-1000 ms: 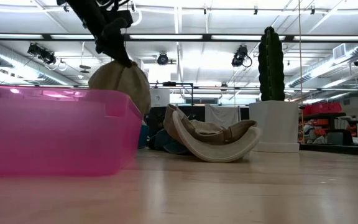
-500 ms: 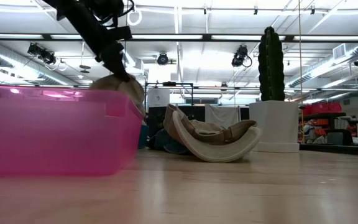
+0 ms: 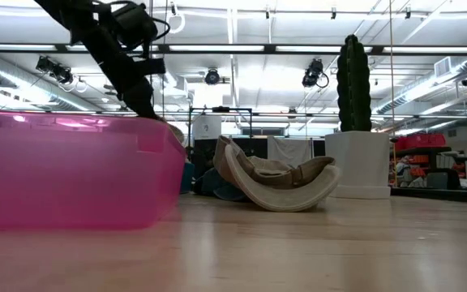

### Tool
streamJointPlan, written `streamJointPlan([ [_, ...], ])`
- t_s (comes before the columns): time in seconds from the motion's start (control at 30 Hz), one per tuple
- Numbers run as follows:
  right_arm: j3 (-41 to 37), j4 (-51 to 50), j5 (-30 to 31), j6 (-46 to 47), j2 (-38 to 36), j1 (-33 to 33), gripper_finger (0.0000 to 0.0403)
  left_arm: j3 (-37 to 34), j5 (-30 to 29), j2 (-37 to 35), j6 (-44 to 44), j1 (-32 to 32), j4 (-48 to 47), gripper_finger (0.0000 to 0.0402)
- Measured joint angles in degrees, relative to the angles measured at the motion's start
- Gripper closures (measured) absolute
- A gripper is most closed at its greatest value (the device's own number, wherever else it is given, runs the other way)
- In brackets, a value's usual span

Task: Pick & Place hat
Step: Put the bottom brown cap into the blue bin

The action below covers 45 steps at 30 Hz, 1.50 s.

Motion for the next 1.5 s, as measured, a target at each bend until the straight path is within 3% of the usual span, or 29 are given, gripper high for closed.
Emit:
streamJointPlan([
  [0.13,0.0,0.0,0.0,-0.26,0.02,0.02,0.0183,-0.42,-2.1,0.57,0.68,0.87,0.72,0.0393],
  [0.37,0.0,0.0,-0.01,-1.14,0.09,0.02,0.0183,-0.42,3.19,1.83,13.68,2.22,4.47,0.0392],
  [0.57,0.0,0.02,0.79,-1.81,0.11,0.0,0.0183,-0.44,2.67,3.66,21.73,3.74,4.07,0.0392],
  [0.93,0.0,-0.03,0.94,-2.14,0.11,0.02,0.0183,-0.38,2.18,7.59,18.23,4.39,5.02,0.0392],
  [1.4,0.0,-0.46,1.42,-2.91,0.11,0.02,0.0183,-0.38,14.72,8.13,23.49,6.0,13.83,0.0392],
  [1.5,0.0,-0.48,1.51,-2.9,0.11,0.0,0.0183,-0.38,14.25,8.13,23.07,7.35,13.06,0.0392],
])
